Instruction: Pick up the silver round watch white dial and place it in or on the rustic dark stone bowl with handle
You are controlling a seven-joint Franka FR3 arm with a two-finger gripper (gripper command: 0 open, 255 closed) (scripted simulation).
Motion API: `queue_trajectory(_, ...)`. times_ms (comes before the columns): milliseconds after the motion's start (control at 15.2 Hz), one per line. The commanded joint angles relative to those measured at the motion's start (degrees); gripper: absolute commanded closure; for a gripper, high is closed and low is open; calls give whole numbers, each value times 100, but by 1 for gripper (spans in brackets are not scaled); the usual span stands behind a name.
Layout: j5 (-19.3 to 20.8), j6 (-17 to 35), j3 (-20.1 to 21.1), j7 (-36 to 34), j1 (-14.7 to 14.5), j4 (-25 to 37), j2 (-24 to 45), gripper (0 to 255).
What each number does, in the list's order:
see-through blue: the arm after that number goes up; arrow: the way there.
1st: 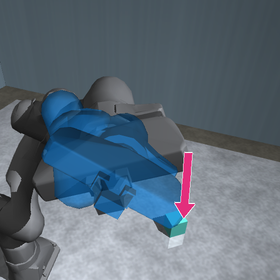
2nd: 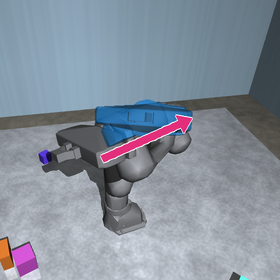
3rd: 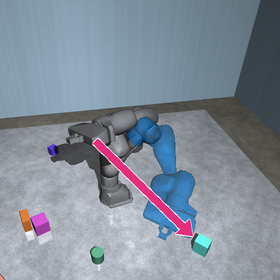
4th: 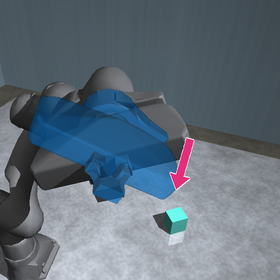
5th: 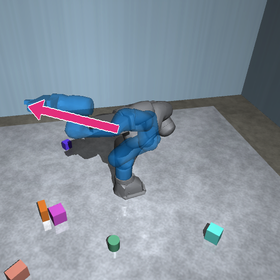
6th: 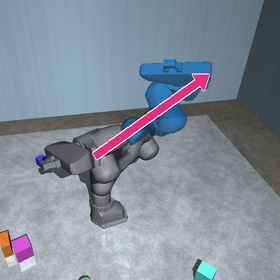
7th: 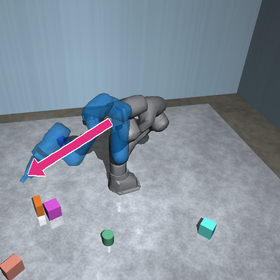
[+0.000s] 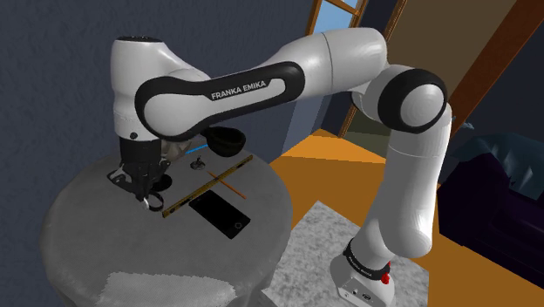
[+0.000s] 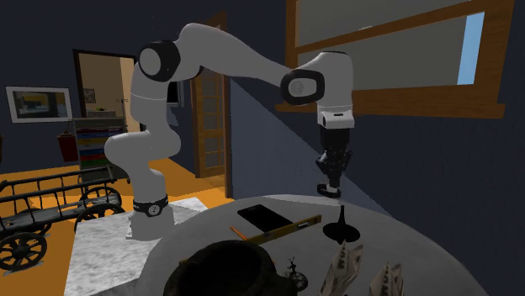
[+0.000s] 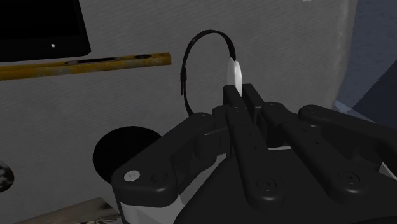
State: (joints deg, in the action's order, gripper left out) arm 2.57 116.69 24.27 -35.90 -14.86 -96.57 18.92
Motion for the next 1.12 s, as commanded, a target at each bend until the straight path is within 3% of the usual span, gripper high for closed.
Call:
queue_trajectory(0,-22,-129,10,3,5,79,-52,255)
queue_trajectory(1056,-82,-1303,53,-24,-21,1120,-200,255)
